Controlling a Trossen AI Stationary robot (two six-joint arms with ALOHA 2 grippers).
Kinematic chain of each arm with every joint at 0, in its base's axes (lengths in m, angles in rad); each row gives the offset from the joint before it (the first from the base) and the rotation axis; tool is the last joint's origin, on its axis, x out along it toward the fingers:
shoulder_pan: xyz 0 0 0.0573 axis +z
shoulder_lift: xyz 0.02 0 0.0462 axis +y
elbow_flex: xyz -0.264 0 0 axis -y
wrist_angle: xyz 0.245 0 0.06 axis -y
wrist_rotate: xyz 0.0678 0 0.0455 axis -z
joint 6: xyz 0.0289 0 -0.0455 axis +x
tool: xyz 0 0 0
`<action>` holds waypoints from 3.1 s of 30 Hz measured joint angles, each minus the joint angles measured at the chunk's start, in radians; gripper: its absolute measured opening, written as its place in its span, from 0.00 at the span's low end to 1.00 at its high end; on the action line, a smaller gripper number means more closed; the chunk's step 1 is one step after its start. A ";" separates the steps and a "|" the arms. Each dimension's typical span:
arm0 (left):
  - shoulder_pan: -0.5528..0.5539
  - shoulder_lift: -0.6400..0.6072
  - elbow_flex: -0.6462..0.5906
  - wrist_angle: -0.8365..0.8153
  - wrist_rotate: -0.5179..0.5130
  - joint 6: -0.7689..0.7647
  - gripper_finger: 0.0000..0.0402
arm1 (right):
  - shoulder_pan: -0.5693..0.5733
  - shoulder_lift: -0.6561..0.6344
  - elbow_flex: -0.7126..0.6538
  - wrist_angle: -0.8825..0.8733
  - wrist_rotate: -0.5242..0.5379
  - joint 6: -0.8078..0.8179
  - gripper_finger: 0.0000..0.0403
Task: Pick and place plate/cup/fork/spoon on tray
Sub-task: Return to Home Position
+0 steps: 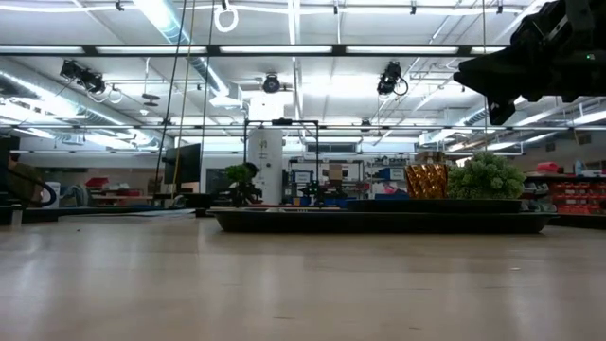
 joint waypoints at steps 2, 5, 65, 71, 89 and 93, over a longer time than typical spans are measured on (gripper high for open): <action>0.000 -0.061 -0.088 0.014 0.015 -0.041 0.10 | 0.000 0.000 0.000 0.000 0.000 0.000 0.22; 0.000 -0.152 -0.205 0.048 0.015 -0.067 0.10 | 0.000 0.000 0.000 0.000 0.000 0.000 0.22; 0.260 -0.906 -0.728 -0.008 0.074 -0.013 0.10 | 0.000 0.000 0.000 0.000 0.000 0.000 0.22; 0.260 -0.906 -0.728 -0.008 0.074 -0.013 0.10 | 0.000 0.000 0.000 0.000 0.000 0.000 0.22; 0.260 -0.906 -0.728 -0.008 0.074 -0.013 0.10 | 0.000 0.000 0.000 0.000 0.000 0.000 0.22; 0.260 -0.906 -0.728 -0.009 0.074 -0.013 0.10 | 0.000 0.000 0.000 0.000 0.000 0.000 0.22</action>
